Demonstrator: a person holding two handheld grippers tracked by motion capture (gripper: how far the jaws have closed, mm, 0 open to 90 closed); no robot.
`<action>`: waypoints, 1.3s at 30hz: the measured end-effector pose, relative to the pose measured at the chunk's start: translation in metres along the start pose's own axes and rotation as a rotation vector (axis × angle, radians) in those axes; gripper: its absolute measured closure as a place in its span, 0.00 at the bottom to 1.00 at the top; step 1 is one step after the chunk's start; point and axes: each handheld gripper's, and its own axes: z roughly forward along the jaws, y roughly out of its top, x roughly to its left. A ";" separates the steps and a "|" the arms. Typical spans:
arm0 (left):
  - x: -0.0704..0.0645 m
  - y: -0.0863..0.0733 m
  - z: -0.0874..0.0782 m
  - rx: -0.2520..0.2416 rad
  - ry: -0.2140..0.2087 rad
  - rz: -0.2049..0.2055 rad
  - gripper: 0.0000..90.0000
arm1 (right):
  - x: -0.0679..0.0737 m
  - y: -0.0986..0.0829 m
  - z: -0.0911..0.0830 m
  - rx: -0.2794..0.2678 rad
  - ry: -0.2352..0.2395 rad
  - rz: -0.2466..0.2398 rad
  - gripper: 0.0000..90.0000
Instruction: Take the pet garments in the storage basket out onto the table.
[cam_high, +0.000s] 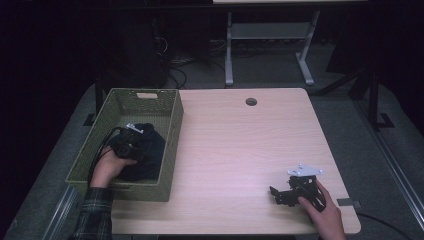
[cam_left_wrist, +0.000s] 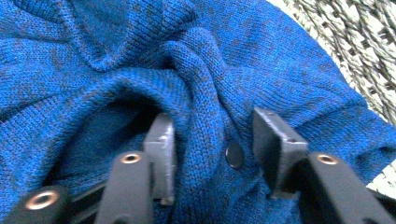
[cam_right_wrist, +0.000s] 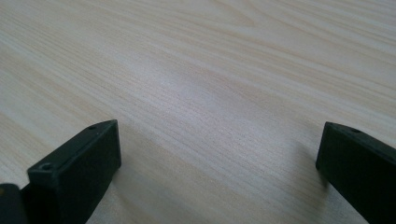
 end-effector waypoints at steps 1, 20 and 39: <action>0.000 0.000 0.000 0.000 0.000 0.000 0.64 | 0.000 0.000 0.000 0.000 0.000 0.001 0.00; 0.006 0.001 -0.050 -0.249 0.014 -0.043 0.73 | 0.000 0.000 0.000 0.001 0.000 0.000 0.00; 0.002 -0.002 -0.113 -0.601 0.000 -0.049 0.74 | 0.000 0.000 0.000 0.002 0.001 0.005 0.00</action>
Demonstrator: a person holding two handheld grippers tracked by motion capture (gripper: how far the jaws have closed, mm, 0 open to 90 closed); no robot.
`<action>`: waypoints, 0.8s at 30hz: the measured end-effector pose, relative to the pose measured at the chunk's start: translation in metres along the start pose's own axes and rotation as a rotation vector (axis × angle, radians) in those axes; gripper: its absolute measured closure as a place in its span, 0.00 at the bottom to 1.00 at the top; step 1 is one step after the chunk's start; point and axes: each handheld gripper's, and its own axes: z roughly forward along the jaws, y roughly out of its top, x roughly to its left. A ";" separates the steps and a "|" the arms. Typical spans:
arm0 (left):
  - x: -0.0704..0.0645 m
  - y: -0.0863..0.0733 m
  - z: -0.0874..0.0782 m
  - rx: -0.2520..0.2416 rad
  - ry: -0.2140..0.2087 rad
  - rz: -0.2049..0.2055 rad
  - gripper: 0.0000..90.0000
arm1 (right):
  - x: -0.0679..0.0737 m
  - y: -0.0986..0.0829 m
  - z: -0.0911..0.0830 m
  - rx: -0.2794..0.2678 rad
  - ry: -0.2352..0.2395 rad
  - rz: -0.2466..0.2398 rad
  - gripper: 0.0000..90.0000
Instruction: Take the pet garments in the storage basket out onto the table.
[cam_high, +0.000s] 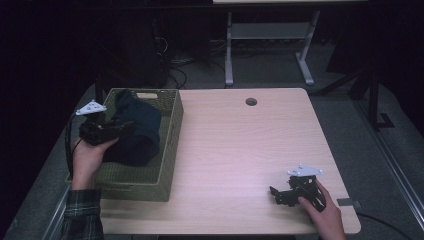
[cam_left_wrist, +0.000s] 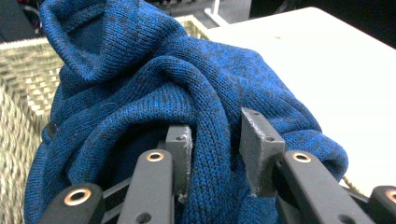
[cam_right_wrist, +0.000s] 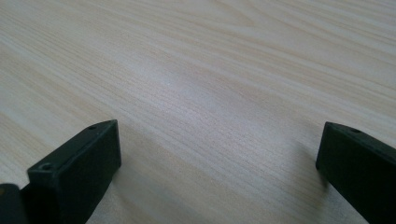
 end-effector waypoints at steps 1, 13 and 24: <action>-0.001 0.002 -0.002 -0.014 -0.006 0.000 0.74 | 0.000 0.000 0.000 -0.002 -0.001 -0.004 0.00; -0.020 0.022 -0.015 -0.108 -0.082 0.026 0.74 | 0.000 0.000 0.000 -0.002 -0.001 -0.005 0.00; -0.048 0.047 -0.010 -0.151 -0.164 0.069 0.74 | 0.000 0.000 0.000 -0.002 -0.001 -0.005 0.00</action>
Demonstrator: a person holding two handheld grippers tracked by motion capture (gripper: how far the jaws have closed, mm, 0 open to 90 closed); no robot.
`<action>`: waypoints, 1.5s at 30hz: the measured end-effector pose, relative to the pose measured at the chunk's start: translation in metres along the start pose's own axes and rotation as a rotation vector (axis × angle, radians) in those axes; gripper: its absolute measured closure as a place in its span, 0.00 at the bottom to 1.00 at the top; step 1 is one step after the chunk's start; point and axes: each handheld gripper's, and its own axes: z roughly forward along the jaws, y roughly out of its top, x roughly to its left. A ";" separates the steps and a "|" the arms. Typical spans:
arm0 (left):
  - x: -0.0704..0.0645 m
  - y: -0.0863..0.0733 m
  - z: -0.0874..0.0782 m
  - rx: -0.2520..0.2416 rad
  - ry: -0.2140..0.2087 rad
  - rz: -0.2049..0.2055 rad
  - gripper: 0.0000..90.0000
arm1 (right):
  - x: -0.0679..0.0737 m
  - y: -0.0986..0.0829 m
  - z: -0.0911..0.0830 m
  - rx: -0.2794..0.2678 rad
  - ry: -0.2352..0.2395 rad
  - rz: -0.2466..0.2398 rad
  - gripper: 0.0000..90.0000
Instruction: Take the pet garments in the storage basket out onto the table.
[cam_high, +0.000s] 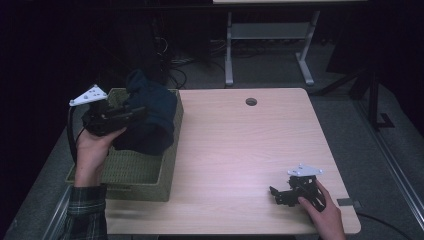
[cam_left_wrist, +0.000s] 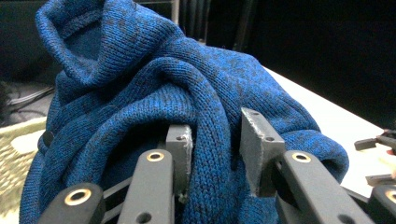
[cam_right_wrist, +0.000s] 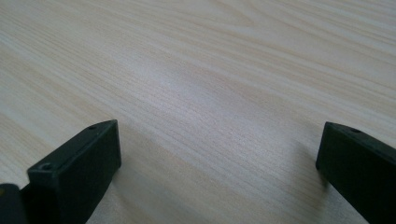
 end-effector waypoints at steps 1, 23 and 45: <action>-0.002 0.002 0.002 -0.002 -0.007 0.007 0.74 | 0.000 0.000 0.000 0.000 0.000 -0.001 0.00; -0.049 0.031 0.055 -0.023 -0.144 0.062 0.74 | 0.000 0.000 0.000 0.000 0.001 0.001 0.00; -0.095 0.024 0.120 0.015 -0.277 0.076 0.74 | 0.000 0.000 0.000 -0.001 0.000 0.000 0.00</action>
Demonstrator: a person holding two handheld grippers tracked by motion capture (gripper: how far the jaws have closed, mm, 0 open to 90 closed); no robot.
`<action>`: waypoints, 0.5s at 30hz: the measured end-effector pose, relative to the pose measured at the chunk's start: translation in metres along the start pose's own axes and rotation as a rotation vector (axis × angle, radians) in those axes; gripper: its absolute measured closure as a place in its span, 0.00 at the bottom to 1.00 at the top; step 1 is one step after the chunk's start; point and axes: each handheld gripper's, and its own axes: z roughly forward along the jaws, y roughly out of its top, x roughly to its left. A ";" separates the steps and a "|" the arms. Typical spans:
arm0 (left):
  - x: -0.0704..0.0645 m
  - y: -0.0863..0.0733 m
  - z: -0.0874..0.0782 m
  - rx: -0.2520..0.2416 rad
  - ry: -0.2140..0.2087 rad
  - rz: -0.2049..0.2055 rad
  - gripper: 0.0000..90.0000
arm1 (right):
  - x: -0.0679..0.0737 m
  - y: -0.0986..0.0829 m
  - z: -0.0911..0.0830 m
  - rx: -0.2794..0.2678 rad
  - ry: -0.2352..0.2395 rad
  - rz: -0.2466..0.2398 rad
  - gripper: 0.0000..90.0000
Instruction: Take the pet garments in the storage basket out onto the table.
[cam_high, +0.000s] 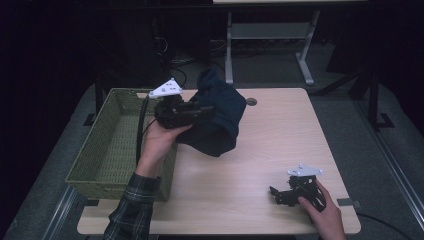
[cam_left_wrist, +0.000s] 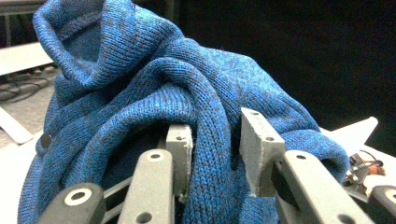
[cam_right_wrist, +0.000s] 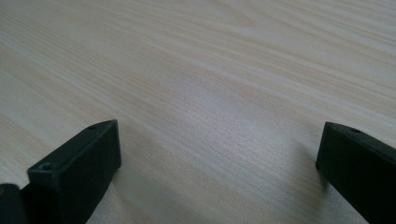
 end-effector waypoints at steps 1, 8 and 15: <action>0.000 0.000 0.000 0.000 0.000 0.000 0.74 | 0.000 0.000 0.000 0.000 0.000 0.000 0.00; -0.010 -0.008 0.031 0.042 -0.043 0.001 0.74 | 0.000 0.000 0.000 0.000 0.000 0.000 0.00; -0.018 -0.021 0.065 0.093 -0.072 -0.002 0.74 | 0.000 0.000 0.000 0.001 0.000 -0.001 0.00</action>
